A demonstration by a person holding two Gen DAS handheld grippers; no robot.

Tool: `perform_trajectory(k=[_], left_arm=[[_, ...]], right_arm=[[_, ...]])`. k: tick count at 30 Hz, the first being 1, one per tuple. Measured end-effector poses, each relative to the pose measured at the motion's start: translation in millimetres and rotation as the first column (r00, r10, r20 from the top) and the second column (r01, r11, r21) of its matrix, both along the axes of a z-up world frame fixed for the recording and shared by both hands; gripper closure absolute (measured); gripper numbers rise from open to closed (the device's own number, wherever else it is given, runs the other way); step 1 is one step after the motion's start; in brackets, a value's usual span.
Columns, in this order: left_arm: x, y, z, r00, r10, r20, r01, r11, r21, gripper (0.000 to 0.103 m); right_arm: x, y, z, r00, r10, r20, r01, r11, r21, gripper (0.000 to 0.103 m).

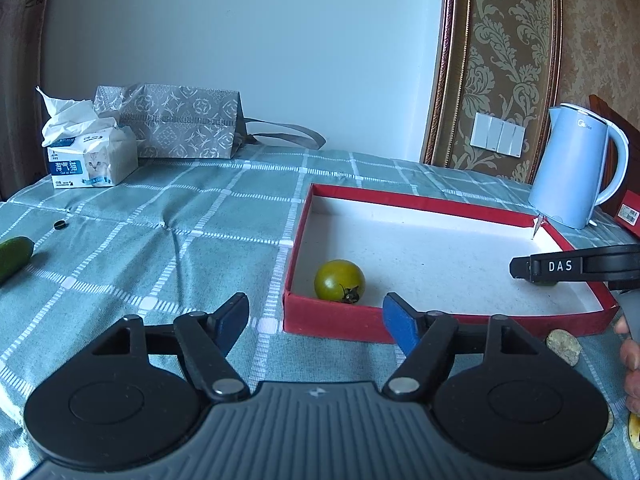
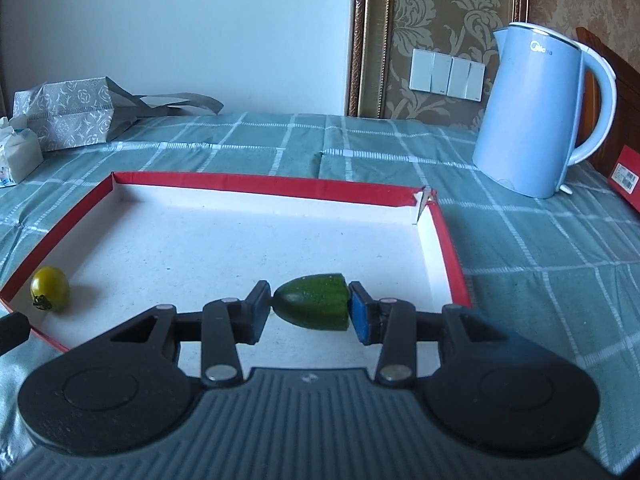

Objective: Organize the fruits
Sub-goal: 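Carry the green pepper into the red tray and open the right gripper, then move the left gripper back to the cucumber piece beside the tray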

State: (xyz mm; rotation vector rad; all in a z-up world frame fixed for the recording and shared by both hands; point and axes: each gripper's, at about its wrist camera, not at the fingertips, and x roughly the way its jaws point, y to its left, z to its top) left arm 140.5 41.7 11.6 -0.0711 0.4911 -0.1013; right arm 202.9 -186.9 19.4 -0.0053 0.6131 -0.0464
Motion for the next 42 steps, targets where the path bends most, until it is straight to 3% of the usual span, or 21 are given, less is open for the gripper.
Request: perform_trajectory(k=[2,7,10,17,23,28,36,42], left_arm=[[0,-1,0,1.000,0.000,0.000,0.000,1.000,0.005,0.026],[-2,-3,-1,1.000,-0.001,0.010,0.000,1.000,0.031,0.026],[-3,-2,-1,1.000,0.003,0.011,-0.003,1.000,0.026,0.026],[-21,-4,-1,1.000,-0.004,0.006,0.004,0.999,0.042,0.026],[-44,-12,-1,0.999,-0.036,-0.005,0.037,0.996,0.076,0.026],[-59,-25,1,0.997,-0.081,0.011,0.079,0.989,0.122,0.026],[-52,-48,-1,0.993,-0.116,-0.001,0.113,0.972,0.206,0.026],[-52,-43,5,0.991,-0.131,0.008,0.128,0.978,0.165,0.026]], right_arm=[[-4,0,4,1.000,-0.005,0.022,0.005,1.000,-0.014,0.048],[-39,-14,21,0.997,-0.030,0.077,0.026,0.999,0.048,0.042],[-87,-26,26,0.990,-0.046,0.133,0.035,0.996,0.083,0.022],[-184,-49,26,0.974,-0.104,0.200,0.086,0.992,0.093,0.021],[-222,-52,12,0.970,-0.112,0.216,0.108,0.994,0.029,0.019],[-231,-55,1,0.975,-0.100,0.197,0.094,0.995,0.044,0.019],[-232,-63,-6,0.977,-0.116,0.180,0.107,0.993,0.054,0.019],[-234,-71,-7,0.974,-0.132,0.186,0.122,0.991,0.063,0.017]])
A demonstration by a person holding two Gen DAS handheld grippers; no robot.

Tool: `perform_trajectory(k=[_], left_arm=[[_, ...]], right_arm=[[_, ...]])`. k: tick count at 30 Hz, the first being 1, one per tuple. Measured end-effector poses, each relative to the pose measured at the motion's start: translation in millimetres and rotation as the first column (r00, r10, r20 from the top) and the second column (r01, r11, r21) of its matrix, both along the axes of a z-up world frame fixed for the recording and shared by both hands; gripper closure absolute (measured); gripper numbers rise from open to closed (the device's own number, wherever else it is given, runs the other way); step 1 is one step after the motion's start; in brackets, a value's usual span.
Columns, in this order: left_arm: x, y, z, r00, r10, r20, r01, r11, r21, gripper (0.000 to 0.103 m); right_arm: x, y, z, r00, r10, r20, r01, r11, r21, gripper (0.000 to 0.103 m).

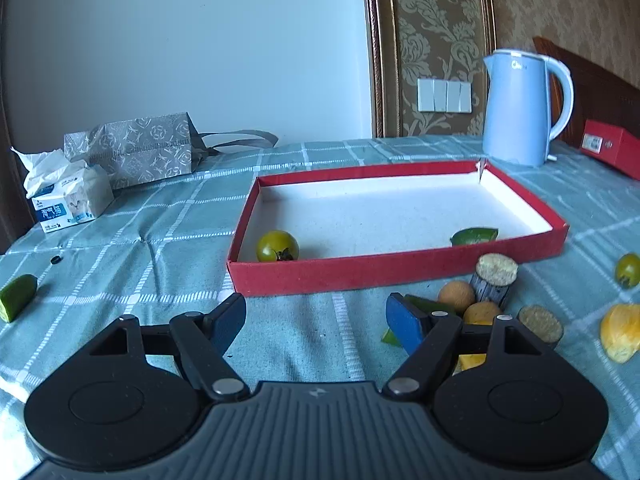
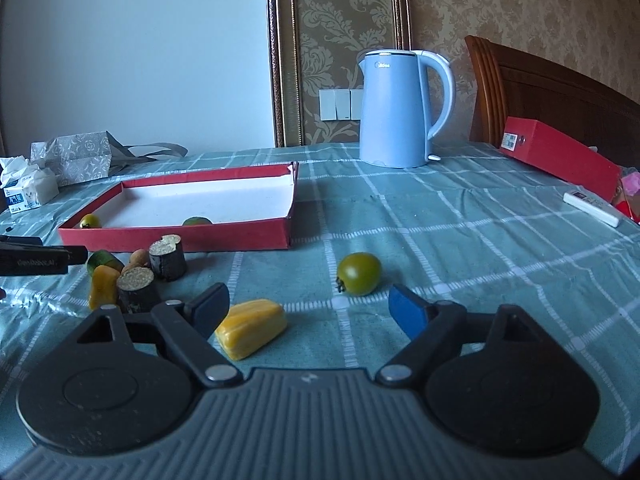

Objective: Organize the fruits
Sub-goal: 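Move the left gripper back to the cucumber piece beside the tray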

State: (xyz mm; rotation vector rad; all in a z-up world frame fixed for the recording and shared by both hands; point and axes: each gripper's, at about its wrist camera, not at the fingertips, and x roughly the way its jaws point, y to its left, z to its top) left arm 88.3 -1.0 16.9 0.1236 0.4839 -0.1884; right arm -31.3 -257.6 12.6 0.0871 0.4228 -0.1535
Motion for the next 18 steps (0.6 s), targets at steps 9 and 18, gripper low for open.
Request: perform_trajectory(k=[9,18], left_arm=[[-4,-6,2,0.996,-0.085,0.002,0.084,0.996,0.005,0.026],[-2,-16,-2,0.987,-0.161,-0.016,0.162,0.987,0.012,0.026]], right_arm=[[3,1,-3,1.000,0.016,-0.002,-0.016,1.000,0.007,0.017],[3,2,-2,1.000,0.026,0.002,-0.026,1.000,0.015,0.017]])
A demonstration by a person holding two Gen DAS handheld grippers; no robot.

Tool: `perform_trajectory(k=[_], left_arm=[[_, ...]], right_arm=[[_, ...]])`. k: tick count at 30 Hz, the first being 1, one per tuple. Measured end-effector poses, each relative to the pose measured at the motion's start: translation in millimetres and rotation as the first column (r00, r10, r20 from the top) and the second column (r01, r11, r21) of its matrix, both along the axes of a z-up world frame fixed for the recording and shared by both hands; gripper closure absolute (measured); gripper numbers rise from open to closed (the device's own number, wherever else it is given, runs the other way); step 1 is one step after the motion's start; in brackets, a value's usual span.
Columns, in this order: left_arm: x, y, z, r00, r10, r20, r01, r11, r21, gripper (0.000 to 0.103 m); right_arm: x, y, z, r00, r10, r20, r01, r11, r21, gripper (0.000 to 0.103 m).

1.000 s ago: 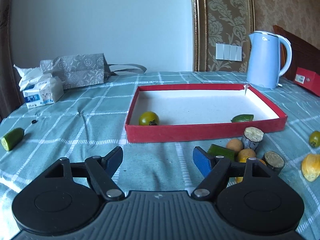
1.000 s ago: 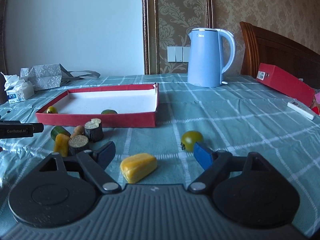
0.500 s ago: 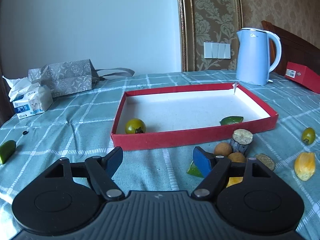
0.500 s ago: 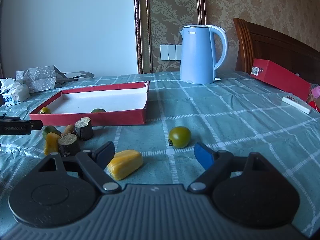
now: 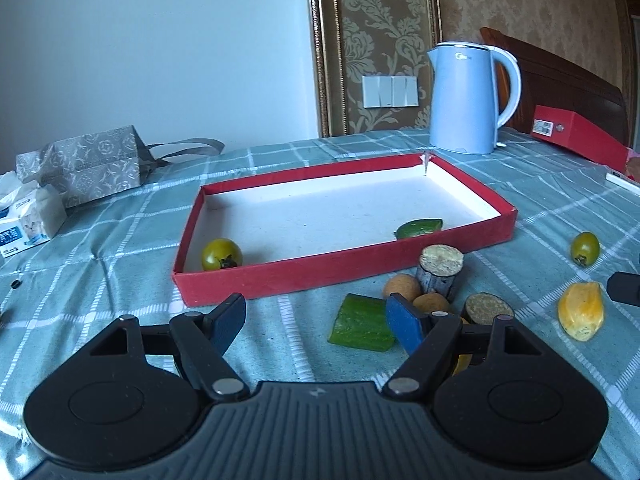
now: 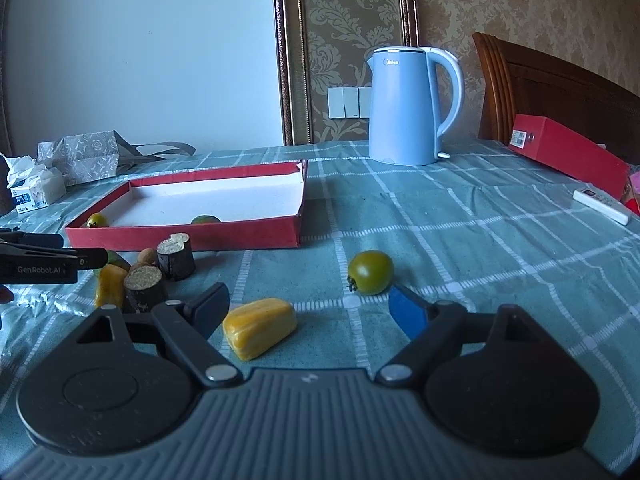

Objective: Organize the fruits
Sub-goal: 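Move the left gripper back to the cucumber piece beside the tray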

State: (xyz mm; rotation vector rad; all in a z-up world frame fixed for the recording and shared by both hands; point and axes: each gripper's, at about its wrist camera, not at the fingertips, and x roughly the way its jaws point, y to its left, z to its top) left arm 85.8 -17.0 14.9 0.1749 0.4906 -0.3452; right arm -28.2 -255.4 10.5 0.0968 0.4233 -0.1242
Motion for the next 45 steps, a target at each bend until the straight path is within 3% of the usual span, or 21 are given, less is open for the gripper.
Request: perform_trajectory(k=[13,19,23,29,32,35,45], left_arm=[[5,4,0,0.997,-0.068,-0.027,0.068,0.998,0.000,0.023],[10,4,2,0.997,-0.026,-0.078,0.021,0.998,-0.063,0.023],[7,-5,0,0.999,-0.009,-0.052,0.008,1.000,-0.017,0.023],[5,-3,2,0.998,0.003,-0.063,-0.005,1.000,-0.027,0.023],[1,-3,0,0.999,0.023,-0.049,-0.022,1.000,0.016,0.022],[3,-2,1,0.997,0.027,-0.078,-0.028,0.999,-0.015,0.023],[5,-11,2,0.997,0.024,-0.071,-0.026,1.000,-0.018,0.023]], right_arm=[[0,3,2,1.000,0.013,0.002,-0.013,1.000,0.008,0.017],[1,3,1,1.000,0.014,0.000,-0.014,1.000,0.013,0.017],[2,5,1,1.000,0.021,-0.002,-0.021,1.000,0.016,0.017],[1,4,2,1.000,0.026,0.000,-0.026,0.999,0.024,0.017],[0,4,2,1.000,0.028,0.004,-0.028,0.999,0.025,0.016],[1,3,2,0.999,0.031,0.006,-0.031,0.999,0.032,0.016],[1,4,0,0.999,0.041,0.003,-0.041,0.998,0.040,0.016]])
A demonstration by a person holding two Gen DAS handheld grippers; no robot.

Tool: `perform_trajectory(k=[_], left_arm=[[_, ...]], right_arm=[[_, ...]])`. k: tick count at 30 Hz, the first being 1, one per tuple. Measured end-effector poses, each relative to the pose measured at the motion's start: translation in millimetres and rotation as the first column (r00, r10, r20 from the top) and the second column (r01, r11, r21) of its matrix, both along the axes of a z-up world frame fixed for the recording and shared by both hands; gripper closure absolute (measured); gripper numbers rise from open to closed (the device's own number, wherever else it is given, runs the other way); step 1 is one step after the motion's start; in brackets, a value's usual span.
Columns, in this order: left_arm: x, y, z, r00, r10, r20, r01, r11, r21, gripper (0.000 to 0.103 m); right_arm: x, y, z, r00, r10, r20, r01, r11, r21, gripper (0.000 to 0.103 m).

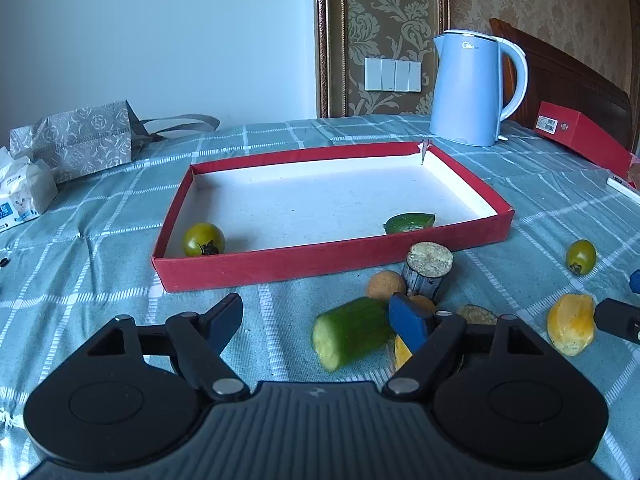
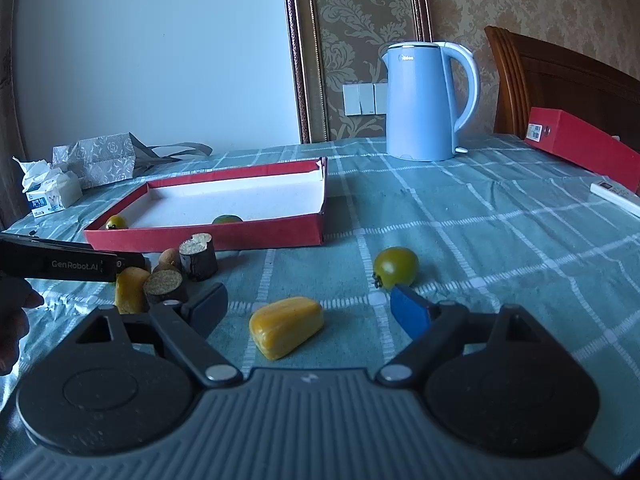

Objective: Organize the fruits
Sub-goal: 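Move the left gripper back to the cucumber piece beside the tray, then close the left gripper on the cucumber piece and lift it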

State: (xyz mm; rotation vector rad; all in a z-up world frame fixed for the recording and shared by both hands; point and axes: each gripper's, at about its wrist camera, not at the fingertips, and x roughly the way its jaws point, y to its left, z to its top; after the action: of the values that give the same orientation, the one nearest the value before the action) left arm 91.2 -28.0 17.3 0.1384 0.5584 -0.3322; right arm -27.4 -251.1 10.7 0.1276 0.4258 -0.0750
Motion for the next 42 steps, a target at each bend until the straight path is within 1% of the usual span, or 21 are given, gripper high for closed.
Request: perform_trajectory(k=[3,7,12,16,18,20,24,27,32,33,35,38,40,42], left_arm=[[-1,0,-1,1.000,0.005,0.009,-0.005,1.000,0.014,0.023],[2,1,-2,1.000,0.013,-0.011,-0.013,1.000,-0.009,0.023],[6,-4,0,0.995,0.081,-0.058,-0.084,0.995,-0.054,0.023],[8,-6,-3,0.992,0.102,-0.068,-0.105,0.993,-0.044,0.022],[9,0,-4,0.990,0.102,-0.096,-0.110,0.991,-0.080,0.022],[9,4,-4,0.988,0.106,-0.114,-0.117,0.988,-0.098,0.022],[9,1,-4,0.986,0.127,-0.111,-0.137,0.986,-0.093,0.022],[16,-6,-6,0.985,0.139,-0.101,-0.146,0.987,-0.070,0.022],[15,-1,-5,0.988,0.113,-0.108,-0.121,0.990,-0.070,0.023],[13,0,-5,0.988,0.105,-0.109,-0.113,0.991,-0.073,0.029],[9,1,-3,0.990,0.081,-0.114,-0.091,0.992,-0.085,0.033],[7,0,-3,0.994,0.065,-0.091,-0.071,0.995,-0.068,0.033],[12,1,-5,0.993,0.062,-0.102,-0.070,0.994,-0.078,0.033],[15,0,-7,0.994,0.041,-0.100,-0.049,0.995,-0.082,0.033]], right_arm=[[0,-1,0,1.000,0.000,0.000,0.000,1.000,0.006,0.015],[1,0,-1,1.000,0.005,-0.004,-0.005,1.000,0.010,0.015],[2,0,-1,1.000,0.006,-0.005,-0.006,1.000,0.011,0.015],[3,2,-2,1.000,0.017,-0.010,-0.017,1.000,0.015,0.015],[2,2,-2,1.000,0.017,-0.007,-0.017,1.000,0.008,0.015],[2,1,-2,1.000,0.015,-0.005,-0.015,1.000,0.016,0.015],[3,-1,-2,1.000,0.013,-0.005,-0.013,1.000,0.024,0.015],[4,-2,-4,1.000,0.019,-0.012,-0.018,0.999,0.037,0.015],[1,-3,-4,1.000,0.015,-0.010,-0.015,1.000,0.026,0.015],[1,-4,-4,1.000,0.012,-0.010,-0.012,1.000,0.029,0.015],[2,-7,-4,1.000,0.008,-0.011,-0.008,0.999,0.038,0.015],[1,-7,-5,1.000,0.008,-0.012,-0.008,0.999,0.042,0.015],[1,-7,-6,1.000,0.010,-0.013,-0.010,0.999,0.042,0.015],[1,-6,-6,1.000,0.012,-0.013,-0.011,0.999,0.044,0.015]])
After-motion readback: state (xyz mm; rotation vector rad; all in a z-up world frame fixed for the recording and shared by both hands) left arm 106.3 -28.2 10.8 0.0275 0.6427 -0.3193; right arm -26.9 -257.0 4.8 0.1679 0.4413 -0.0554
